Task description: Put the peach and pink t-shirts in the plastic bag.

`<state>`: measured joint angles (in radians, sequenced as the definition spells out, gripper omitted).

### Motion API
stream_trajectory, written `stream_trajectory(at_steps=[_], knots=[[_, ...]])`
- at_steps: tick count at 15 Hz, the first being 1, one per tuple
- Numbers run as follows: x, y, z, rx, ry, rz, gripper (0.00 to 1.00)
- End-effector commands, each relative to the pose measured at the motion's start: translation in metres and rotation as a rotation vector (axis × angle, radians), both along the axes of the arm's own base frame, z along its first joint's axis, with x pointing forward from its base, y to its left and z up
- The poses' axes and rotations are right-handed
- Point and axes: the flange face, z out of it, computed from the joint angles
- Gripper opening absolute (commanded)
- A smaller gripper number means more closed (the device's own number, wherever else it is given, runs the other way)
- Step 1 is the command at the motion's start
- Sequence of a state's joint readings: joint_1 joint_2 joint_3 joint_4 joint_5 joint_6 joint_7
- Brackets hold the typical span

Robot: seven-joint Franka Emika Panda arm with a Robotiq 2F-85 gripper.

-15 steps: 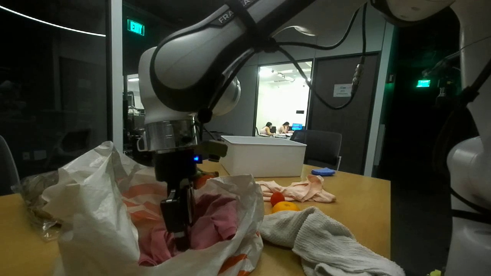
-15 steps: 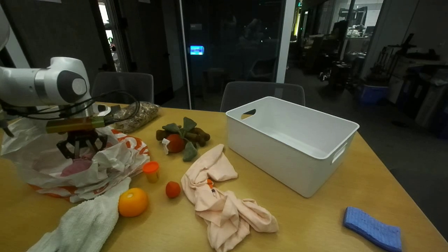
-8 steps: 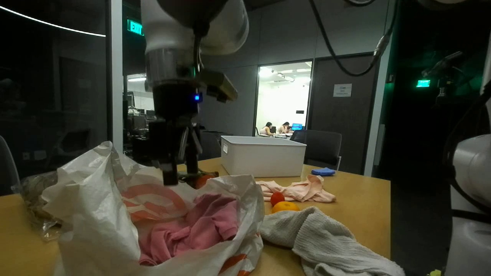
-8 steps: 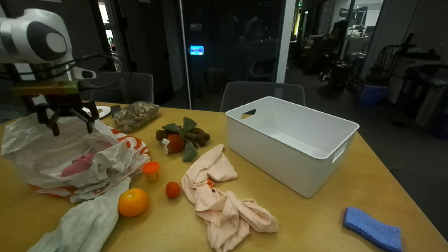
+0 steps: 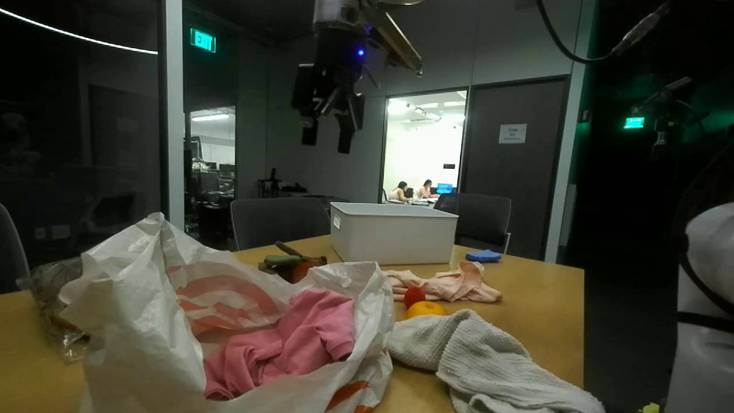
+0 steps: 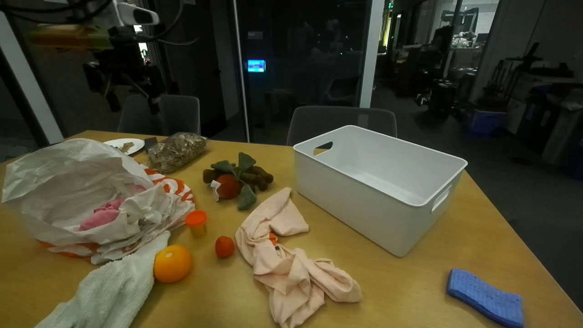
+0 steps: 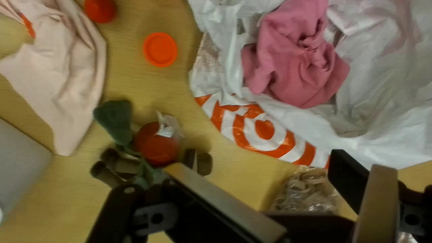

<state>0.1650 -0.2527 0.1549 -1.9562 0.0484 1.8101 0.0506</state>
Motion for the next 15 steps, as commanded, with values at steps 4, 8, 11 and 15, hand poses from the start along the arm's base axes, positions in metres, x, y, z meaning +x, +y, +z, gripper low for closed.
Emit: stream_trajectory(at_steps=[4,8,11,15], knots=[[0.034,-0.149,-0.048,0.03,0.003,-0.343,1.0],[0.045,-0.183,-0.133,0.012,0.063,-0.422,1.0],[0.057,-0.2,-0.18,-0.01,0.035,-0.449,1.0],[0.072,-0.233,-0.222,-0.134,-0.068,-0.513,1.0]])
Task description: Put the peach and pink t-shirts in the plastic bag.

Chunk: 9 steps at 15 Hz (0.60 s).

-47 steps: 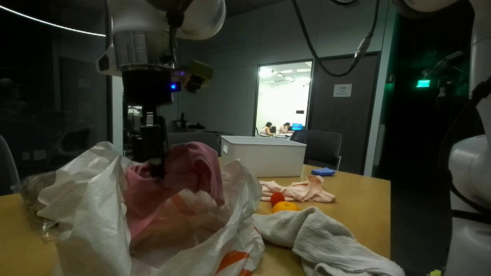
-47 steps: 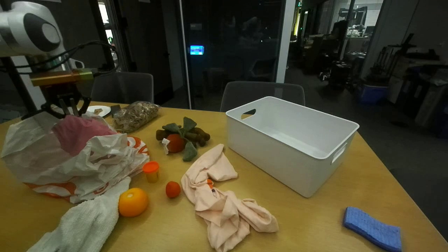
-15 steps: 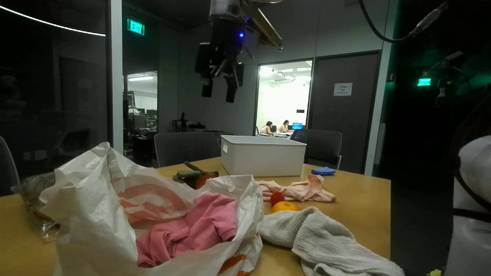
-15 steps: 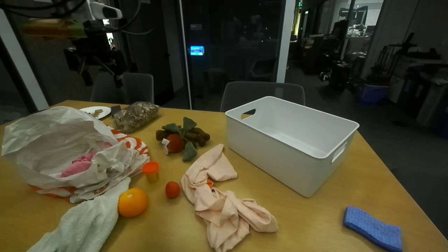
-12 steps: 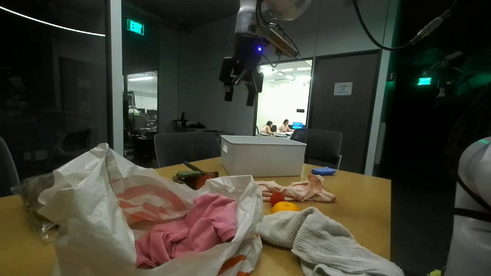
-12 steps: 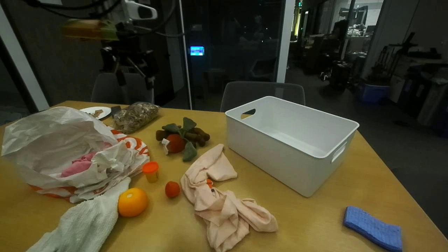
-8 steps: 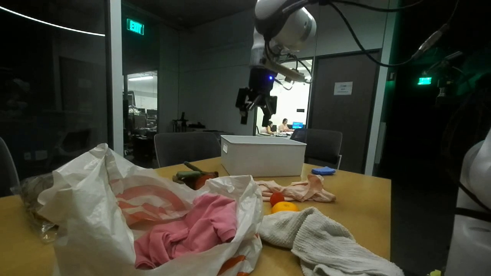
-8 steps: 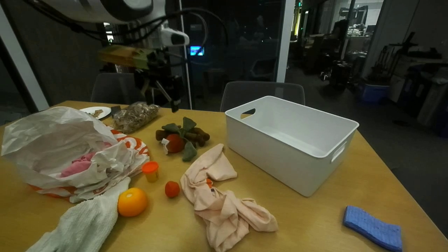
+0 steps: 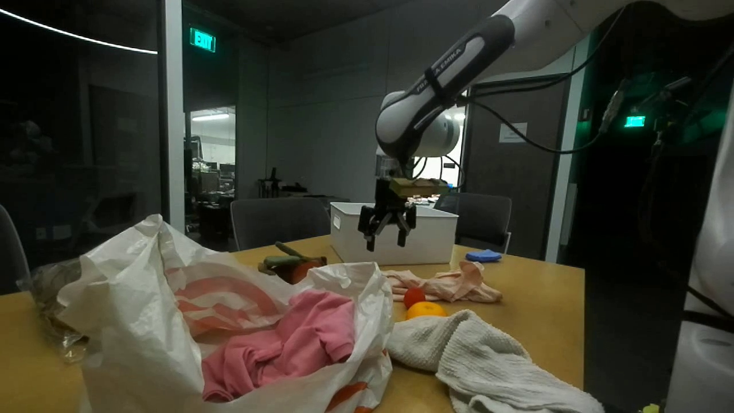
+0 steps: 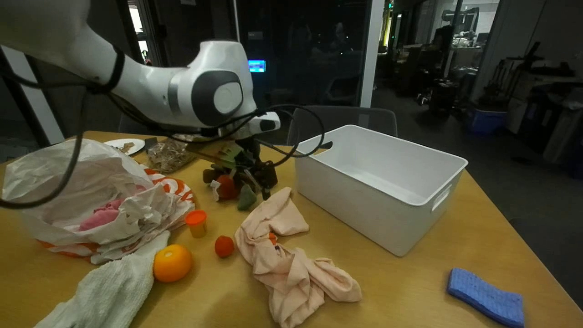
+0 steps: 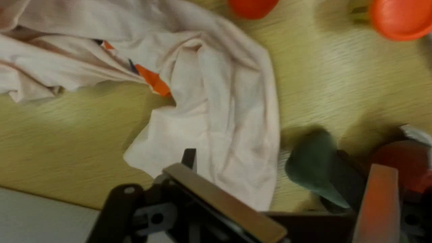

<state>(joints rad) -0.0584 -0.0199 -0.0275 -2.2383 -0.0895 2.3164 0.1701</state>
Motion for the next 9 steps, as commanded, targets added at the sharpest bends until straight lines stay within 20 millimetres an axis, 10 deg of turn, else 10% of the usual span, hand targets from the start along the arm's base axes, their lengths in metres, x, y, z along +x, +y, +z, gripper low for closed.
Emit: stream_trajectory(at_steps=[1,9], knots=[[0.01,-0.027,-0.028,-0.097,-0.042,-0.076,1.0],[0.016,-0.025,-0.073,-0.048,0.025,-0.115,1.0]])
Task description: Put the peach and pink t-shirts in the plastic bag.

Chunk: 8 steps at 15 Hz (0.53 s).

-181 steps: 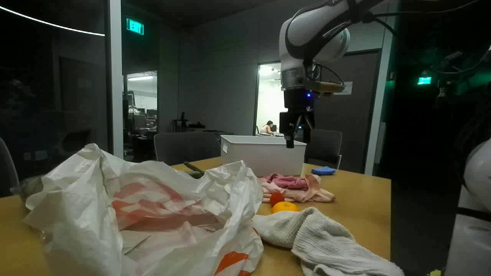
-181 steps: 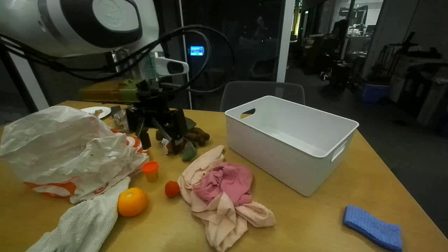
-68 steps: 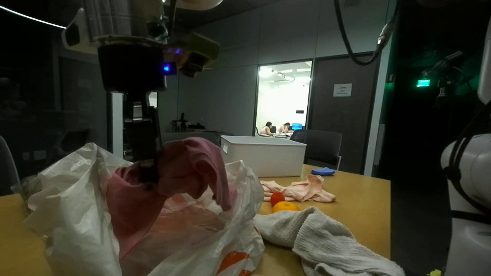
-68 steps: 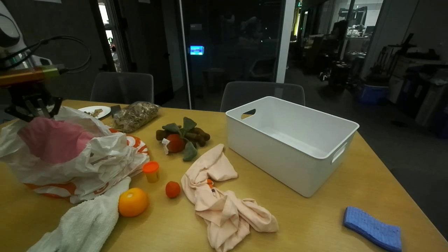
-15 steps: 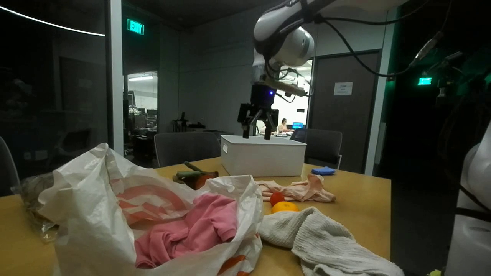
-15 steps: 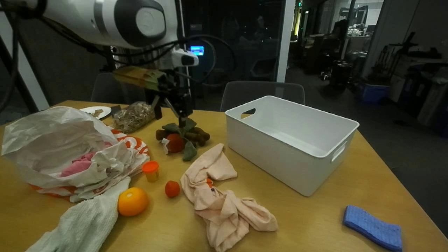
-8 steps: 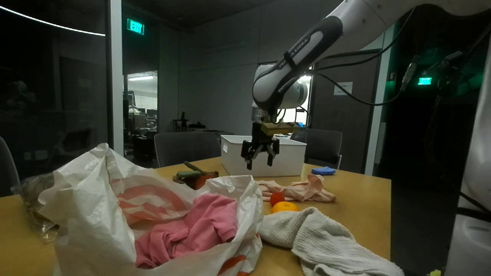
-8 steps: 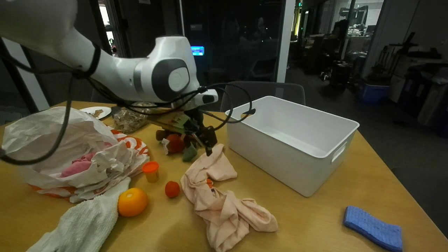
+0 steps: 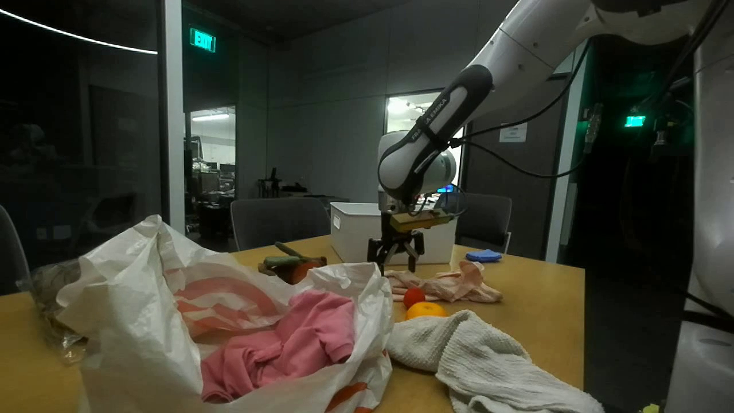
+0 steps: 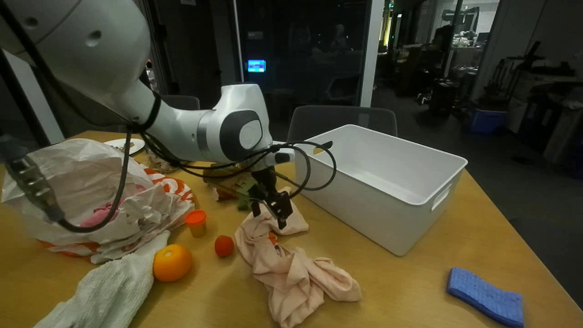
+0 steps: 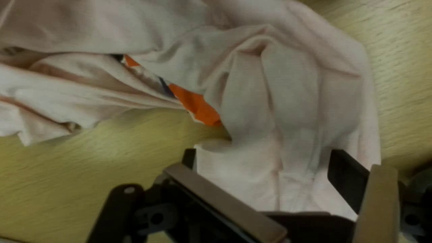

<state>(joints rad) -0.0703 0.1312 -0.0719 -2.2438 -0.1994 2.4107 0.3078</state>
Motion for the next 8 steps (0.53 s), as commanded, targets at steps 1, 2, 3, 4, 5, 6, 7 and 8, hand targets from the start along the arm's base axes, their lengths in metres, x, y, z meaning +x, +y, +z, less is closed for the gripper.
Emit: stream_trajectory(at_steps=[1,2,3,4,5,6,7,8], knots=[[0.011,0.005,0.0,0.021,-0.038,-0.004,1.0],[0.013,0.003,-0.003,0.019,-0.04,-0.008,1.0],[0.016,0.002,-0.006,0.017,-0.038,-0.007,1.0],[0.018,0.001,-0.009,0.016,-0.037,-0.007,1.0],[0.02,0.0,-0.012,0.02,-0.032,-0.007,1.0],[0.021,-0.001,-0.015,0.023,-0.028,-0.007,0.92],[0.022,-0.001,-0.017,0.027,-0.023,-0.01,0.83],[0.023,-0.002,-0.019,0.034,-0.017,-0.01,0.68]])
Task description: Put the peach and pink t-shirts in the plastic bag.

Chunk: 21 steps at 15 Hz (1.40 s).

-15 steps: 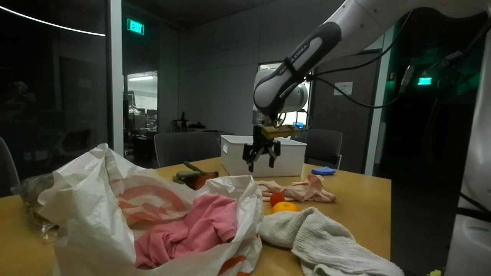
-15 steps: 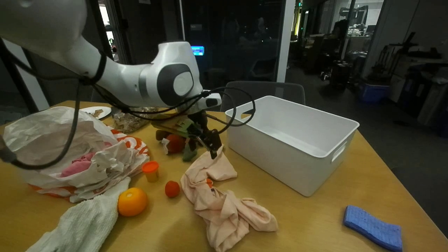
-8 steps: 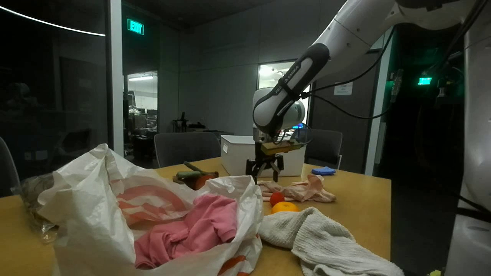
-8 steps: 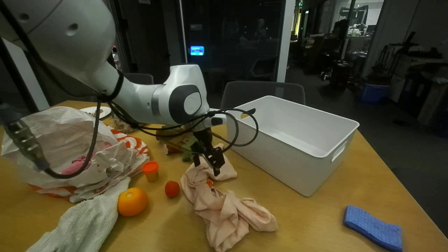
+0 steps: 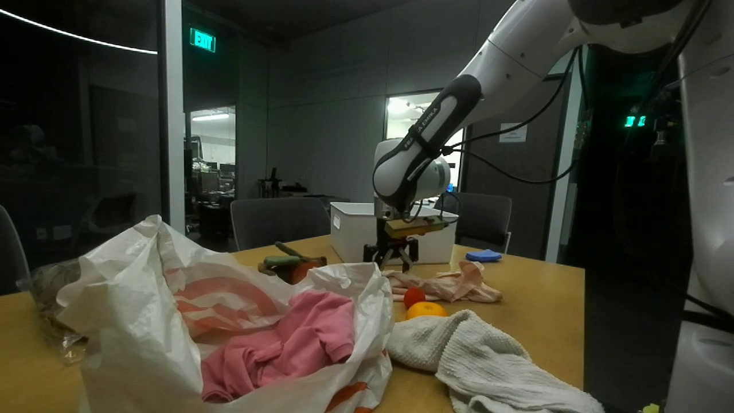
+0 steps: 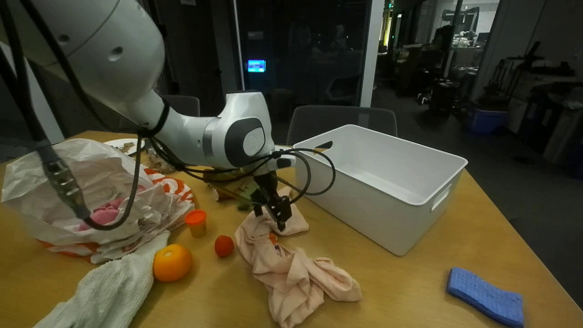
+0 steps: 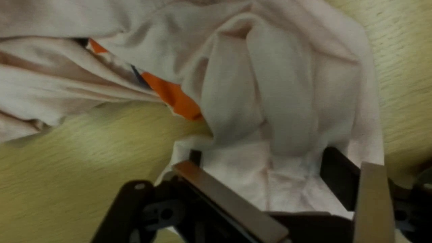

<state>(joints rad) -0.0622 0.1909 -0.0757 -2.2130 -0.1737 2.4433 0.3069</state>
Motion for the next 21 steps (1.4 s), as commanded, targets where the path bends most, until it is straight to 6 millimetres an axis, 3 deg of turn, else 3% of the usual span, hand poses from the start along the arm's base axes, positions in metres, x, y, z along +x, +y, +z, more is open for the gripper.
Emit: stream_trajectory(at_steps=[1,8,10,16,21], knots=[[0.013,-0.005,-0.003,0.018,-0.01,-0.01,0.58],[0.021,-0.004,0.019,0.071,-0.036,-0.068,0.07],[0.022,0.0,0.035,0.08,-0.05,-0.071,0.0],[0.006,0.012,0.121,0.079,-0.106,-0.071,0.02],[-0.024,0.012,0.193,0.022,-0.114,-0.097,0.02]])
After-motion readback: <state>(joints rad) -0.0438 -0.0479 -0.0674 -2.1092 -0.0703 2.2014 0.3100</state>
